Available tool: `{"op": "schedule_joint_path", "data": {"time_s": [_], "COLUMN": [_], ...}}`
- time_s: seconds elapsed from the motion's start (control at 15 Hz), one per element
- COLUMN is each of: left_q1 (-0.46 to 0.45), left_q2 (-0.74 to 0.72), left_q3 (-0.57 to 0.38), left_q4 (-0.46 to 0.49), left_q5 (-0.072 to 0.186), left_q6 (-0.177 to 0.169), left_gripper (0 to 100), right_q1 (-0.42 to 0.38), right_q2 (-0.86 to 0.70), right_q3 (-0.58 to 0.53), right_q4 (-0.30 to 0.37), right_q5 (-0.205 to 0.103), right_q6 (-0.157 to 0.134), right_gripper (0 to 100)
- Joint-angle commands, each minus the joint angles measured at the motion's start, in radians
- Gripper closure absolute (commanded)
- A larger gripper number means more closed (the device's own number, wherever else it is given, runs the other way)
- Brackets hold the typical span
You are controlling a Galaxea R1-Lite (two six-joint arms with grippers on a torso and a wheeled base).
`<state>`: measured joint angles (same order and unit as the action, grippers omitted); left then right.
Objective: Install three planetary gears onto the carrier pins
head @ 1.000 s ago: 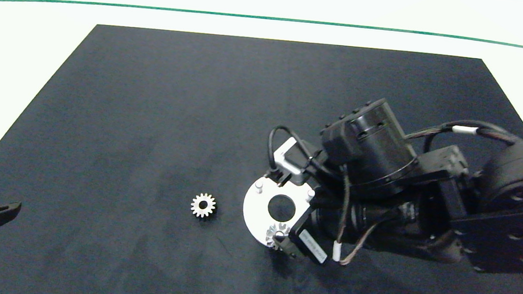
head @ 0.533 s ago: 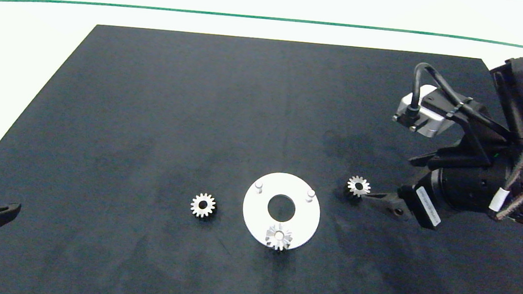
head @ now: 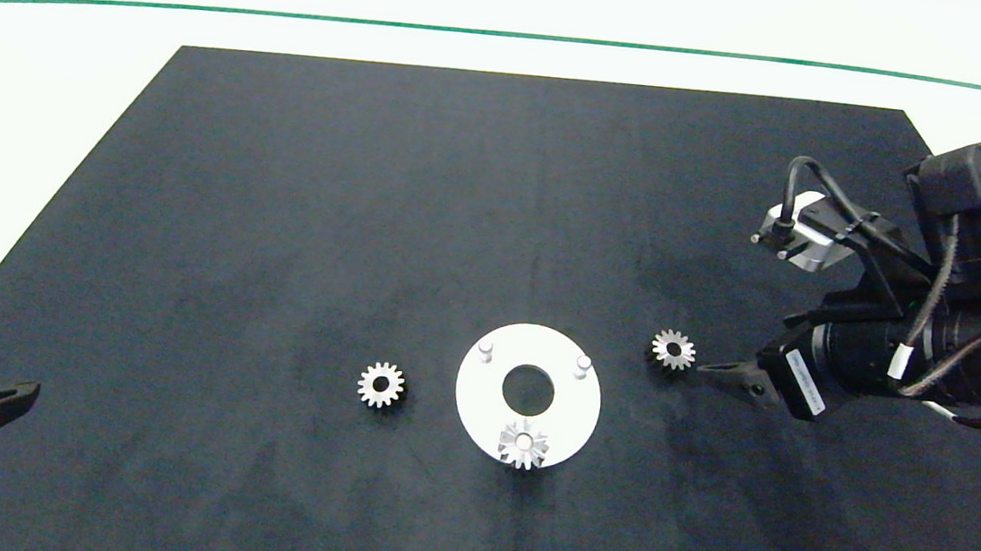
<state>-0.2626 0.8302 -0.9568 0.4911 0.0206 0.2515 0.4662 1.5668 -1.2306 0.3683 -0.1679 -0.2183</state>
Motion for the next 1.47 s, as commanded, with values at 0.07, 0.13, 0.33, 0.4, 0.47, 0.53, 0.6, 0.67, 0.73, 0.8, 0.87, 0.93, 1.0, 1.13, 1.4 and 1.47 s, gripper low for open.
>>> {"op": "schedule_joint_path", "data": {"time_s": [0.07,0.13,0.33,0.4,0.47,0.53,0.6,0.67,0.73,0.8,0.87,0.93,1.0,1.13,1.4,1.47], "left_q1": [0.002,0.002,0.002,0.002,0.002,0.002,0.002,0.002,0.002,0.002,0.002,0.002,0.002,0.002,0.002,0.002], "left_q2": [0.001,0.001,0.001,0.000,0.000,0.000,0.000,0.000,-0.002,0.000,0.000,-0.002,0.000,0.000,-0.002,0.000], "left_q3": [0.000,0.000,0.000,0.000,0.000,0.000,0.000,0.000,0.000,0.000,0.000,0.000,0.000,0.000,0.000,0.000], "left_q4": [0.003,0.003,0.003,0.003,0.003,0.003,0.003,0.003,0.003,0.003,0.003,0.003,0.003,0.003,0.003,0.003], "left_q5": [0.001,0.001,0.001,0.001,0.001,0.001,0.001,0.001,0.001,0.001,0.001,0.001,0.001,0.001,0.001,0.001], "left_q6": [0.002,0.002,0.002,0.002,0.002,0.002,0.002,0.002,0.002,0.002,0.002,0.002,0.002,0.002,0.002,0.002], "left_gripper": [0,0,0,0,0,0,0,0,0,0,0,0,0,0,0,0], "right_q1": [0.002,0.002,0.002,0.002,0.002,0.005,0.008,0.008,0.008,0.008,0.008,0.008,0.008,0.008,0.006,0.006], "right_q2": [0.094,0.108,0.130,0.144,0.150,0.157,0.162,0.168,0.176,0.183,0.193,0.197,0.199,0.210,0.225,0.229], "right_q3": [-0.003,-0.003,-0.009,-0.023,-0.027,-0.035,-0.036,-0.043,-0.046,-0.052,-0.055,-0.058,-0.058,-0.066,-0.081,-0.082], "right_q4": [-0.028,-0.045,-0.066,-0.066,-0.066,-0.066,-0.071,-0.075,-0.077,-0.077,-0.077,-0.077,-0.078,-0.080,-0.080,-0.080], "right_q5": [0.001,0.007,0.024,0.036,0.044,0.045,0.045,0.045,0.045,0.047,0.051,0.053,0.056,0.064,0.073,0.073], "right_q6": [0.000,0.000,-0.001,-0.001,-0.001,-0.001,-0.001,-0.001,-0.001,-0.001,-0.001,-0.001,-0.001,-0.001,-0.001,-0.001], "right_gripper": [0,0,0,0,0,0,0,0,0,0,0,0,0,0,7,9]}}
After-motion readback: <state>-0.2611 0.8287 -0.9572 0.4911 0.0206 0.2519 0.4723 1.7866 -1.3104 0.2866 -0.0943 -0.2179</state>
